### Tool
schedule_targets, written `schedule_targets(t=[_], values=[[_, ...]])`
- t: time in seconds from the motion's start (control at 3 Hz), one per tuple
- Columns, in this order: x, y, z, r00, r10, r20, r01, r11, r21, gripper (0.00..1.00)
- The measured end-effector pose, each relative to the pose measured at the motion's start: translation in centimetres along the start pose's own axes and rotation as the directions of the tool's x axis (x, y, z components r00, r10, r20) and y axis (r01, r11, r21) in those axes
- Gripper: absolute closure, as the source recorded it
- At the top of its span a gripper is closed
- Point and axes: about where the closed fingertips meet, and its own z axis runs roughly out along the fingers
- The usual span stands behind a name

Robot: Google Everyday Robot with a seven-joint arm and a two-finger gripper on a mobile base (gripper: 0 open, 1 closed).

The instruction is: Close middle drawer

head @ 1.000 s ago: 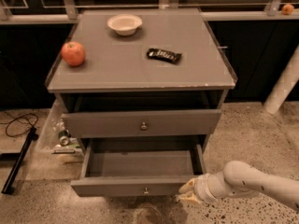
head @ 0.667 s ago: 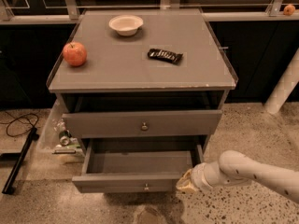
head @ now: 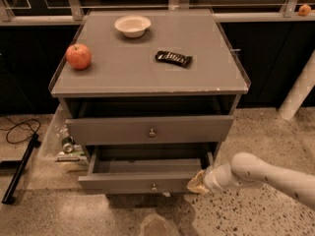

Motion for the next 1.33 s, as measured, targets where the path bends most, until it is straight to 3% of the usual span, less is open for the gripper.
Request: schedule_targets(t=[0.33, 1.33], values=[[0.01, 0.07, -0.10, 1.000, 0.001, 0.000, -0.001, 1.0000, 0.003, 0.81], [-0.01, 0.05, -0.09, 1.000, 0.001, 0.000, -0.001, 1.0000, 0.003, 0.11]])
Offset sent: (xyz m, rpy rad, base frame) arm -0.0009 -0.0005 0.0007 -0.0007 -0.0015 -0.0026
